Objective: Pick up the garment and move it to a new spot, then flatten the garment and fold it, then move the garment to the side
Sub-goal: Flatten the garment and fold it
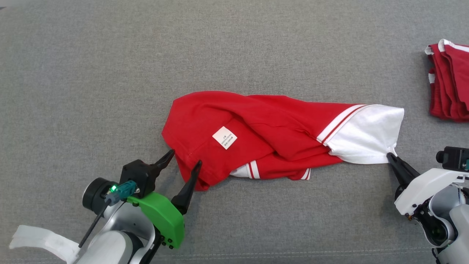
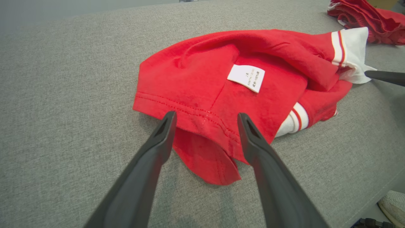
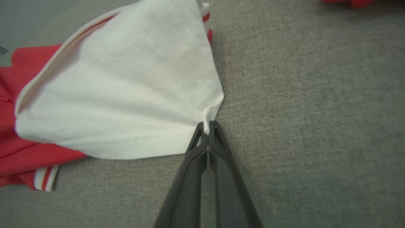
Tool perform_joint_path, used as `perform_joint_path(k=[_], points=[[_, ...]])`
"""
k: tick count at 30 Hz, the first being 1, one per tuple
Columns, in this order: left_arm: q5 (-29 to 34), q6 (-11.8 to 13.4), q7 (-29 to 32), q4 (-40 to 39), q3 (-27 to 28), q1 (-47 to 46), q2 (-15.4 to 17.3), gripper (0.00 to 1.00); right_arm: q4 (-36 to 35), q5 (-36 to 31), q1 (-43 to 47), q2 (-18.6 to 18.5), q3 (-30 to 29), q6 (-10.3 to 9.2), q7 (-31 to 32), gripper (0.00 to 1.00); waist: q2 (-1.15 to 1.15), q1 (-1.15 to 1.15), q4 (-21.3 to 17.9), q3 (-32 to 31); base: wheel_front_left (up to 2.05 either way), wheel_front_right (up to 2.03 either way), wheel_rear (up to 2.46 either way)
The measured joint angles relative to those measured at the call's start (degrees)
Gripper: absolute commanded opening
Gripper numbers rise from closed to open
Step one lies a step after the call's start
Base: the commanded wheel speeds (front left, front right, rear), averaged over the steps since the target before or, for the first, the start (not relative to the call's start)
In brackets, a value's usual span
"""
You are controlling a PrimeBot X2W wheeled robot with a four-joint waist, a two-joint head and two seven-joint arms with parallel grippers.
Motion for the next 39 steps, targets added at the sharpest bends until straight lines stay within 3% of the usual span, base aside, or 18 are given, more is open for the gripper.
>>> perform_joint_path(k=[6, 12, 14, 15, 16, 18, 22, 32, 36, 38, 39], points=[[0.00, 0.11, 0.48, -0.51, 1.01, 0.01, 0.32, 0.98, -0.15, 0.00, 0.01, -0.12, 0.01, 0.00, 0.01, 0.00, 0.00, 0.00, 0.01, 0.16, 0.00, 0.00, 0.00], [-0.57, 0.27, 0.99, 0.07, 0.93, 0.06, 0.08, 0.69, -0.60, 0.00, 0.01, -0.25, 0.04, 0.00, 0.24, 0.00, 0.00, 0.00, -0.15, 0.50, 0.00, 0.00, 0.00], [-0.57, 0.29, 0.99, 0.14, 0.92, 0.06, -0.02, 0.67, -0.70, 0.00, 0.01, -0.26, 0.05, 0.00, 0.24, 0.00, 0.00, 0.00, -0.26, 0.56, 0.00, 0.00, 0.00], [-0.69, 0.29, 0.99, 0.55, 0.93, 0.06, -0.08, 0.49, -0.85, 0.00, 0.01, -0.26, 0.11, 0.00, 0.24, 0.00, 0.00, 0.00, -0.57, 0.62, 0.00, 0.00, 0.00], [-1.10, 0.27, 0.99, 0.68, 0.92, 0.06, -0.13, 0.50, -0.89, 0.00, 0.00, -0.26, 0.11, 0.00, 0.25, 0.00, 0.00, 0.00, -0.71, 0.66, 0.00, 0.00, 0.00], [-1.19, 0.27, 0.99, 0.84, 0.83, 0.06, -0.15, 0.60, -0.93, 0.00, 0.00, -0.26, 0.12, 0.00, 0.25, 0.00, 0.00, 0.00, -0.83, 0.69, 0.00, 0.00, 0.00], [-1.23, 0.27, 1.00, 1.00, 0.71, 0.06, -0.27, 0.61, -1.07, 0.00, 0.00, -0.29, 0.12, 0.00, 0.25, 0.00, 0.00, 0.00, -1.05, 0.78, 0.00, 0.00, 0.00], [-1.58, 0.26, 0.99, 1.86, 0.71, 0.05, -0.35, 0.31, -1.31, 0.00, 0.00, -0.33, 0.12, -0.04, 0.26, 0.00, 0.00, 0.00, -1.29, 1.04, 0.00, 0.00, 0.00], [-1.58, 0.26, 0.91, 2.27, 0.71, 0.00, -0.46, 0.14, -1.42, 0.00, 0.00, -0.33, 0.12, -0.04, 0.27, 0.00, 0.00, 0.00, -1.36, 1.17, 0.00, 0.00, 0.00], [-1.58, 0.24, 0.89, 2.26, 0.71, -0.07, -0.56, 0.00, -1.46, 0.00, 0.00, -0.33, 0.12, -0.04, 0.27, 0.00, 0.00, 0.00, -1.39, 1.22, 0.00, 0.00, 0.00], [-1.58, 0.18, 0.89, 2.26, 0.70, -0.12, -0.57, 0.00, -1.48, 0.00, 0.00, -0.33, 0.12, -0.04, 0.27, 0.00, 0.00, 0.00, -1.40, 1.23, 0.00, 0.00, 0.00]])
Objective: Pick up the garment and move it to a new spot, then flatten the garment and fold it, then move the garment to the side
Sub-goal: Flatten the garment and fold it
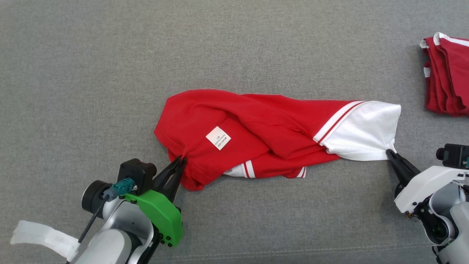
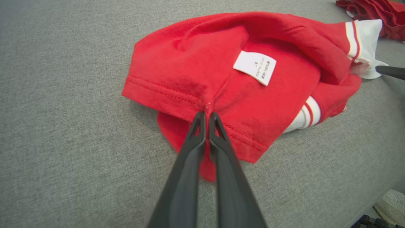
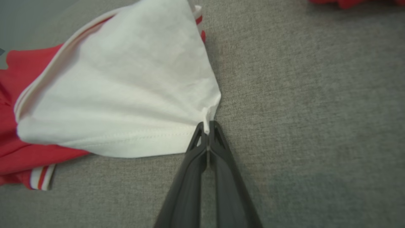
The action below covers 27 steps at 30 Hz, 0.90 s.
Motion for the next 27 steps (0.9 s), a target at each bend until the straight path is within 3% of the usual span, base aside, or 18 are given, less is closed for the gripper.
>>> perform_joint_path(k=[8, 13, 22, 27], points=[[0.00, -0.52, -1.00, -2.57, 0.64, -1.43, 0.01, 0.00, -1.70, 0.00, -0.13, -0.30, -0.08, -0.01, -0.18, 0.00, 0.00, 0.00, 0.16, -0.32, 0.00, 0.00, 0.00], [-2.50, -1.90, -0.80, -6.62, 1.72, -2.43, -0.14, 0.00, -6.56, 2.08, -2.96, -0.35, -0.79, 0.29, -1.03, 0.00, 0.00, 0.00, 0.51, -1.31, 0.00, 0.00, 0.00], [-4.93, -4.45, 5.08, -11.01, 9.94, -12.01, 8.70, 0.00, -16.27, 8.27, -15.94, -4.24, -4.97, 1.05, 2.53, 0.00, 0.00, 0.00, 0.74, -3.67, 0.00, 0.00, 0.00], [-8.69, -6.11, 9.17, -10.94, 12.94, -17.68, 11.05, 0.00, -17.81, 11.59, -21.54, -7.24, -7.72, 1.04, 7.04, 0.00, 0.00, 0.00, 0.81, -5.05, 0.00, 0.00, 0.00]])
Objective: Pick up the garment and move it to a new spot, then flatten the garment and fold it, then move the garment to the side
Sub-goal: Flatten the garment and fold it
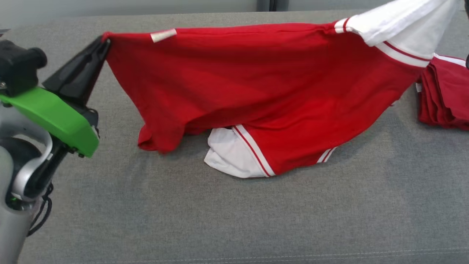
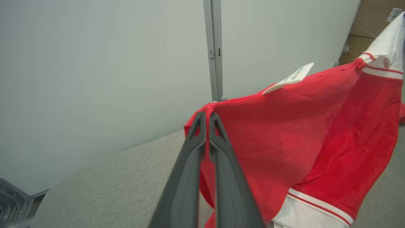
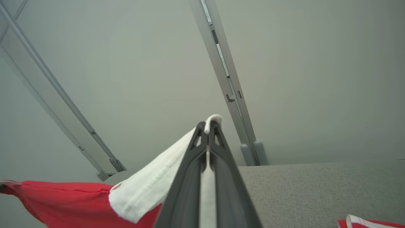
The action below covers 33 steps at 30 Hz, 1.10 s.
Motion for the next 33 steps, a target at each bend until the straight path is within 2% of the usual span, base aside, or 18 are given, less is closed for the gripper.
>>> perform_joint_path(k=[4, 7, 13, 17, 22, 27, 30, 32, 33], points=[[-1.49, -1.85, 3.19, -0.23, 0.49, -2.64, 2.22, 0.00, -2.82, 2.71, -2.53, -0.12, -0.15, 0.01, 2.29, 0.00, 0.00, 0.00, -0.11, -0.97, 0.00, 0.00, 0.00], [-5.32, -3.05, 6.16, -2.21, 0.23, -2.63, 2.75, 0.00, -6.64, 6.80, -2.81, 0.51, -1.78, 0.01, 2.61, 0.00, 0.00, 0.00, -0.43, -1.73, 0.00, 0.00, 0.00], [-14.46, -4.50, 11.60, -9.73, 0.46, -2.38, 5.76, 0.00, -15.11, 14.37, -0.86, -1.05, -9.06, 0.01, 2.88, 0.00, 0.00, 0.00, -1.27, -3.74, 0.00, 0.00, 0.00], [-23.35, -4.66, 15.37, -18.19, 1.34, -0.32, 7.10, 0.00, -22.01, 18.05, 3.07, -2.75, -14.52, -0.14, 3.70, 0.00, 0.00, 0.00, -1.97, -5.40, 0.00, 0.00, 0.00], [-31.31, -3.61, 19.94, -26.79, 4.94, 1.20, 9.70, 0.00, -31.75, 24.25, 5.60, -4.15, -19.28, -3.05, 7.12, 0.00, 0.00, 0.00, -3.76, -6.25, 0.00, 0.00, 0.00], [-37.33, 0.53, 23.63, -31.12, 8.03, 1.19, 10.62, 0.00, -33.64, 27.59, 8.98, -6.25, -20.58, -7.88, 12.47, 0.00, 0.00, 0.00, -5.25, -5.06, 0.00, 0.00, 0.00], [-37.77, 2.66, 25.65, -27.77, 8.34, 1.09, 11.71, 0.00, -32.09, 29.69, 9.65, -5.56, -19.24, -10.31, 14.21, 0.00, 0.00, 0.00, -5.69, -3.37, 0.00, 0.00, 0.00], [-37.77, 3.24, 27.50, -22.79, 7.16, 0.94, 12.33, 0.00, -28.95, 30.61, 9.44, -3.35, -17.26, -12.54, 14.22, 0.00, 0.00, 0.00, -5.80, -2.00, 0.00, 0.00, 0.00], [-37.16, 3.76, 27.66, -17.11, 5.82, -0.03, 11.96, 0.00, -24.72, 29.20, 9.29, -1.71, -13.27, -13.70, 14.72, 0.00, 0.00, 0.00, -5.81, -0.58, 0.00, 0.00, 0.00]])
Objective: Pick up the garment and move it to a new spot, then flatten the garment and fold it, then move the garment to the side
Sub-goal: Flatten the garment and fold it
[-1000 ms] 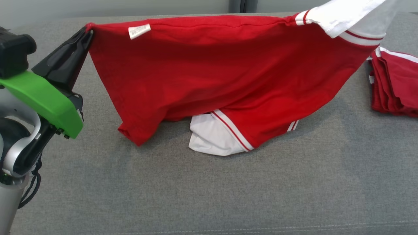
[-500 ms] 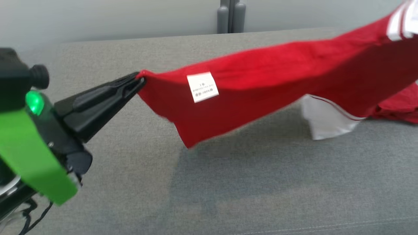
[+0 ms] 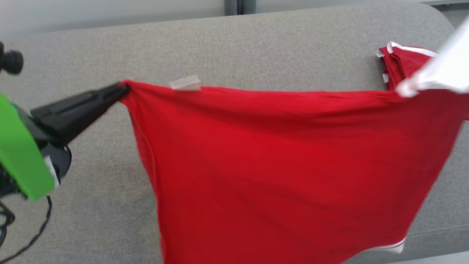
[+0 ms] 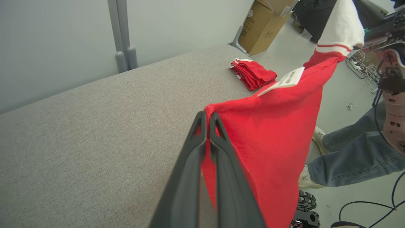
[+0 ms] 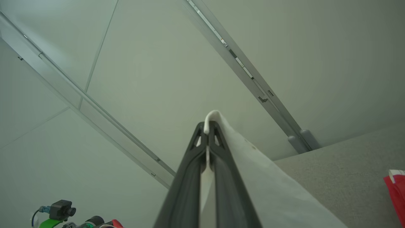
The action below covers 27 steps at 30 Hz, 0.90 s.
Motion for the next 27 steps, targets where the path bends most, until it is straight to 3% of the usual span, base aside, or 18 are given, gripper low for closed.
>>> perform_joint_path(k=[4, 8, 10, 14, 15, 17, 19, 20, 23, 27], points=[[4.94, 0.96, -0.30, 11.43, -3.93, -5.42, -3.27, 0.00, 7.65, -6.76, -4.92, 3.48, 10.00, -0.71, -0.15, 0.00, 0.00, 0.00, 0.33, 2.90, 0.00, 0.00, 0.00], [18.87, 1.24, -2.69, 20.26, -9.64, -12.59, -5.05, 0.00, 16.39, -19.16, -19.50, 8.54, 13.14, -1.04, -7.11, 0.00, 0.00, 0.00, 0.99, 5.87, 0.00, 0.00, 0.00], [25.37, 1.25, -6.98, 21.87, -10.06, -19.11, -8.51, 0.00, 19.37, -22.72, -28.54, 11.99, 10.50, -0.92, -11.40, 0.00, 0.00, 0.00, 1.38, 7.36, 0.00, 0.00, 0.00], [40.07, 1.10, -24.99, 19.09, -3.69, -37.58, -15.60, 0.00, 21.85, -30.36, -42.51, 17.14, 7.36, -0.89, -19.33, 0.00, 0.00, 0.01, 2.04, 10.38, 0.00, 0.00, 0.00], [42.80, 1.16, -27.72, 18.29, -3.16, -41.13, -15.95, 0.00, 21.82, -30.26, -45.33, 18.71, 7.73, -0.82, -20.08, 0.00, 0.00, 0.01, 2.12, 11.15, 0.00, 0.00, 0.00], [46.51, -1.24, -29.81, 17.36, -5.48, -43.70, -14.41, 0.00, 21.90, -30.20, -48.33, 21.32, 10.26, -0.42, -20.50, 0.00, 0.00, 0.01, 2.11, 12.71, 0.00, 0.00, 0.00], [48.83, -3.68, -31.38, 18.87, -9.58, -41.95, -13.01, 0.00, 22.42, -29.28, -47.90, 23.98, 12.96, -0.43, -20.63, 0.00, 0.00, 0.01, 1.87, 14.28, 0.00, 0.00, 0.00], [48.83, -3.68, -31.38, 18.87, -9.58, -41.95, -13.01, 0.00, 22.42, -29.28, -47.90, 23.98, 12.96, -0.43, -20.63, 0.00, 0.00, 0.01, 1.87, 14.28, 0.00, 0.00, 0.00], [48.29, -5.19, -33.52, 24.10, -14.29, -31.59, -13.23, 0.00, 22.72, -27.57, -41.50, 25.10, 15.66, -0.43, -20.85, 0.00, 0.00, 0.01, 1.24, 16.57, 0.00, 0.00, 0.00], [48.07, -3.58, -38.16, 30.74, -13.72, -16.19, -11.57, 0.00, 25.46, -23.01, -27.60, 28.06, 17.03, 0.16, -22.14, 0.00, 0.00, 0.02, -0.33, 18.91, 0.00, 0.00, 0.00]])
